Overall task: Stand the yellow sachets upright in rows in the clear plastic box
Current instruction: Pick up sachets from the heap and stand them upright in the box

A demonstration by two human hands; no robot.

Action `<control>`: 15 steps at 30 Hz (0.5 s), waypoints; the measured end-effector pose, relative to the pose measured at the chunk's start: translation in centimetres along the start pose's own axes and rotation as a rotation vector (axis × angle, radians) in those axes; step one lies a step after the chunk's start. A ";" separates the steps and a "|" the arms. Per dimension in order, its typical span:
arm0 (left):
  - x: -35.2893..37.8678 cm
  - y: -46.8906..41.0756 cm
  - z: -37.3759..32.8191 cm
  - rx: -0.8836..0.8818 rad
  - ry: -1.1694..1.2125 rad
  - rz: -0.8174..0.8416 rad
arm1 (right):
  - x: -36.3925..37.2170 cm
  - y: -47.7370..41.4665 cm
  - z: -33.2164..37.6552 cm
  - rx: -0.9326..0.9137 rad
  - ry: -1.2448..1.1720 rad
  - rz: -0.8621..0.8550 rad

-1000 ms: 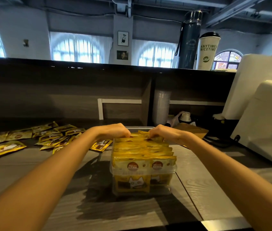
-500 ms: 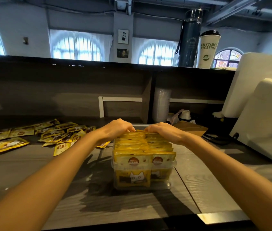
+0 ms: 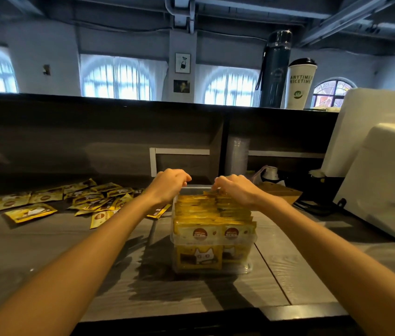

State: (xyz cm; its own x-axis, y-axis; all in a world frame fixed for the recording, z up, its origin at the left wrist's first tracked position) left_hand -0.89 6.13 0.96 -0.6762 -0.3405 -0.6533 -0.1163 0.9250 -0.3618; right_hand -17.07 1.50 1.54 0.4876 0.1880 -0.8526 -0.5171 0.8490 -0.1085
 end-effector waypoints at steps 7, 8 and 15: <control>-3.9 1.7 1.3 -0.077 0.003 -0.343 | 1.1 1.1 7.0 -0.185 0.011 -0.275; -4.6 2.2 1.8 -0.104 -0.014 -0.397 | 1.6 1.4 8.3 -0.214 -0.002 -0.301; -7.6 6.5 8.3 -0.368 -0.063 -0.529 | 9.7 1.6 14.6 -0.271 -0.138 -0.226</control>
State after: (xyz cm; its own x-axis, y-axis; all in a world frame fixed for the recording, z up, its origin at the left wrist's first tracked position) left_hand 9.52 13.32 -2.02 -0.4159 -0.7654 -0.4911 -0.6717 0.6226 -0.4015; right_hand -2.87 11.88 0.51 0.6915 0.0915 -0.7166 -0.5440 0.7187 -0.4331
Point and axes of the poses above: each hand's wrist, its own y-axis away from the middle knuckle, its own x-axis out of the palm, z = x × y, the point moved 2 cm from there along -y, towards the middle knuckle, and after that the axes turned 2 degrees about y, right-handed, at the moved point
